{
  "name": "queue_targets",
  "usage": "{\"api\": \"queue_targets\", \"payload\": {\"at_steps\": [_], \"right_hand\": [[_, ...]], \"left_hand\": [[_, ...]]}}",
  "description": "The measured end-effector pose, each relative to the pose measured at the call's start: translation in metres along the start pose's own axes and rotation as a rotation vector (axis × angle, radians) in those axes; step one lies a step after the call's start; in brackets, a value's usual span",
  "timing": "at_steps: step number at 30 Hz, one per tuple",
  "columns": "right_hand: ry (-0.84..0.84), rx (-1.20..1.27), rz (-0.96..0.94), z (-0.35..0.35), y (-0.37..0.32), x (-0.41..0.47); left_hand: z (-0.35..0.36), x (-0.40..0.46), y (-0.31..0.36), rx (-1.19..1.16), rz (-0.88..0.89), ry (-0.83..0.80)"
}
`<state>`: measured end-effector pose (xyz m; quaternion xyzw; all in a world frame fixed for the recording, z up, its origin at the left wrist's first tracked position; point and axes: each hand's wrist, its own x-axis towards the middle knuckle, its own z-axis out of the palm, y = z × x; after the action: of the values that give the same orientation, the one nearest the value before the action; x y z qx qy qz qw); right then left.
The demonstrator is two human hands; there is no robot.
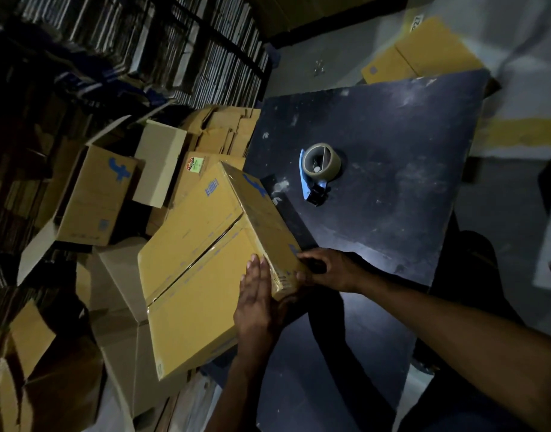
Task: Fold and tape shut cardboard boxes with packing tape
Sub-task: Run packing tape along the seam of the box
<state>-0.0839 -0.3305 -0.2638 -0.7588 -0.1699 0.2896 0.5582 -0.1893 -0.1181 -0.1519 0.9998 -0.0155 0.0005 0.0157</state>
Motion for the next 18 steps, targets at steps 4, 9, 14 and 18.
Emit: {"api": "queue_targets", "payload": {"at_steps": [4, 9, 14, 18], "right_hand": [[-0.044, -0.069, -0.035, 0.009, 0.002, 0.003], [-0.134, -0.017, -0.014, 0.004, 0.012, 0.008], [-0.1, 0.089, 0.043, 0.005, -0.002, 0.032], [-0.017, 0.013, 0.053, 0.013, -0.009, 0.028]], "left_hand": [[0.006, -0.001, 0.001, -0.006, -0.047, 0.042], [0.004, 0.0, -0.002, -0.069, -0.042, 0.029], [0.004, 0.008, 0.027, -0.212, -0.242, 0.22], [0.013, 0.016, 0.048, -0.341, -0.453, 0.334]]}}
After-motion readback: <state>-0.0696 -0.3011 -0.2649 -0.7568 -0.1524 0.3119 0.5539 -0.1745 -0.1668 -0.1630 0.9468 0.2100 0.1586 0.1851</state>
